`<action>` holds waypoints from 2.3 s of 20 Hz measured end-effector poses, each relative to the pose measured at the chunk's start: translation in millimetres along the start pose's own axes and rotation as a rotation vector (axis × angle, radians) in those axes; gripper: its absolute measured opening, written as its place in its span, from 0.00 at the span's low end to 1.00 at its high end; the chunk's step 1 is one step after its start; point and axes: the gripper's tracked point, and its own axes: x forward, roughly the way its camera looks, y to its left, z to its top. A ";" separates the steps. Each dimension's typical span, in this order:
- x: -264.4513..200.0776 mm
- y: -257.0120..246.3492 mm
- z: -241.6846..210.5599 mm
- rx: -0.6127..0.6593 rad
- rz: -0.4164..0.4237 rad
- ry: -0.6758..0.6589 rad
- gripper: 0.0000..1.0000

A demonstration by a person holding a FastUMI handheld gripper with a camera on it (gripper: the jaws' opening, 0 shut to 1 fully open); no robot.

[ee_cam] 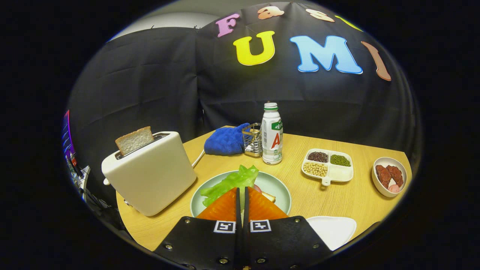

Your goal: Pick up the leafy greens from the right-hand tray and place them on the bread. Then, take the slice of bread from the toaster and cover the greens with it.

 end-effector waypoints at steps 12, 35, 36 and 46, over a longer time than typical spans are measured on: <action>13.6 -22.6 -29.0 -0.074 -0.121 0.066 0.14; -77.7 100.1 37.0 -0.019 -0.189 -0.357 0.48; -77.5 106.1 38.3 -0.011 -0.195 -0.360 0.48; -53.8 199.3 50.4 -0.053 -0.101 -0.361 0.48</action>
